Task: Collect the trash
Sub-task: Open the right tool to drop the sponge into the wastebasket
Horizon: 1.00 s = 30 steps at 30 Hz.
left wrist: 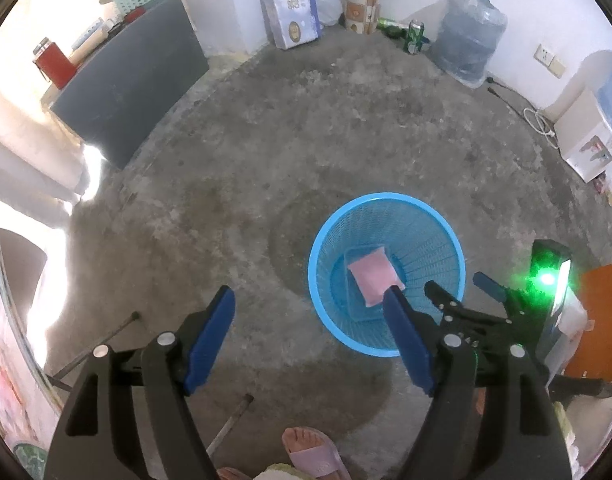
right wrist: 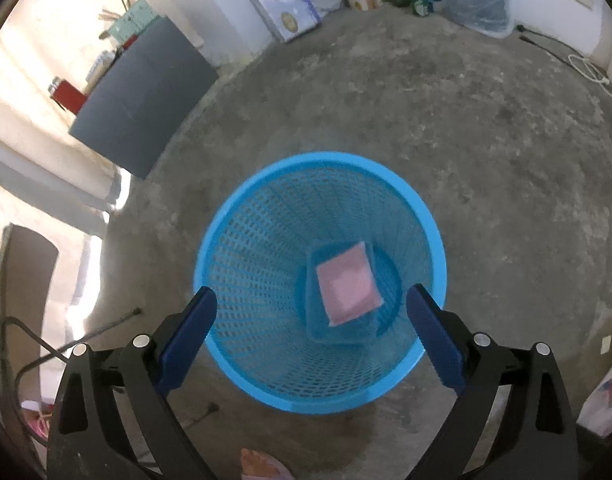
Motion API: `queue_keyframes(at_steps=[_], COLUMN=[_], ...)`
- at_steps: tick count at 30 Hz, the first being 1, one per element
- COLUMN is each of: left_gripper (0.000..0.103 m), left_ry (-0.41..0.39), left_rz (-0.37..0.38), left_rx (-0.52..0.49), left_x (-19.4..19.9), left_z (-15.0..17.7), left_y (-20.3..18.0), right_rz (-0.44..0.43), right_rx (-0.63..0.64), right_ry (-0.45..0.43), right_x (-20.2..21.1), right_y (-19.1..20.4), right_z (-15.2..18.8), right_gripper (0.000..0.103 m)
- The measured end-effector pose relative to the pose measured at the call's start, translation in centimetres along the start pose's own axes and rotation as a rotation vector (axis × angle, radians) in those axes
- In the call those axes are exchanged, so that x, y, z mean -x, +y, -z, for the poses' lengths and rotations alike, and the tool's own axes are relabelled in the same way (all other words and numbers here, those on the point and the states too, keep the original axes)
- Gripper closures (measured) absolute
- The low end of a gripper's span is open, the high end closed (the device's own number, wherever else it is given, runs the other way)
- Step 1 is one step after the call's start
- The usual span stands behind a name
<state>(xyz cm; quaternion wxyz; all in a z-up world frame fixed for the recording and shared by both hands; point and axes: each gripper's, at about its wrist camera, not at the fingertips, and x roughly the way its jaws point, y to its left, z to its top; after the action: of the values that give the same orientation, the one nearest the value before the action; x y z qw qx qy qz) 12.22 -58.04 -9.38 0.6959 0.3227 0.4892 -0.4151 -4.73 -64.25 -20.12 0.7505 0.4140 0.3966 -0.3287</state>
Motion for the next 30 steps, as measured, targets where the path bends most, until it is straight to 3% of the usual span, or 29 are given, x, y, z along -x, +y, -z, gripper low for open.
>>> queue_keyframes(at_steps=[6, 14, 20, 23, 25, 28, 30], left_gripper=[0.028, 0.025, 0.019, 0.015, 0.012, 0.009, 0.006], left_ry=[-0.031, -0.189, -0.352, -0.424, -0.431, -0.394, -0.395], left_rz=[0.068, 0.187, 0.254, 0.213, 0.194, 0.227, 0.198], left_rx=[0.004, 0.009, 0.060, 0.099, 0.107, 0.099, 0.131], left_x=[4.0, 14.3, 22.1, 24.7, 25.5, 25.6, 25.3], left_z=[1.6, 7.3, 14.8, 19.7, 22.2, 26.8, 29.9], left_y=[0.8, 3.0, 7.0, 9.1, 9.8, 11.2, 12.1], right_rz=[-0.028, -0.074, -0.076, -0.048, -0.018, 0.042, 0.067], right_rx=[-0.012, -0.032, 0.029, 0.085, 0.132, 0.226, 0.295], right_ry=[-0.055, -0.127, -0.162, -0.199, -0.226, -0.277, -0.307], right_x=[4.1, 12.7, 18.6, 20.9, 22.3, 24.0, 24.8], right_y=[-0.3, 0.2, 4.0, 6.6, 8.3, 11.6, 14.0], right_z=[1.2, 5.0, 9.3, 11.1, 12.2, 13.9, 15.2], right_gripper=[0.012, 0.012, 0.010, 0.008, 0.008, 0.008, 0.008])
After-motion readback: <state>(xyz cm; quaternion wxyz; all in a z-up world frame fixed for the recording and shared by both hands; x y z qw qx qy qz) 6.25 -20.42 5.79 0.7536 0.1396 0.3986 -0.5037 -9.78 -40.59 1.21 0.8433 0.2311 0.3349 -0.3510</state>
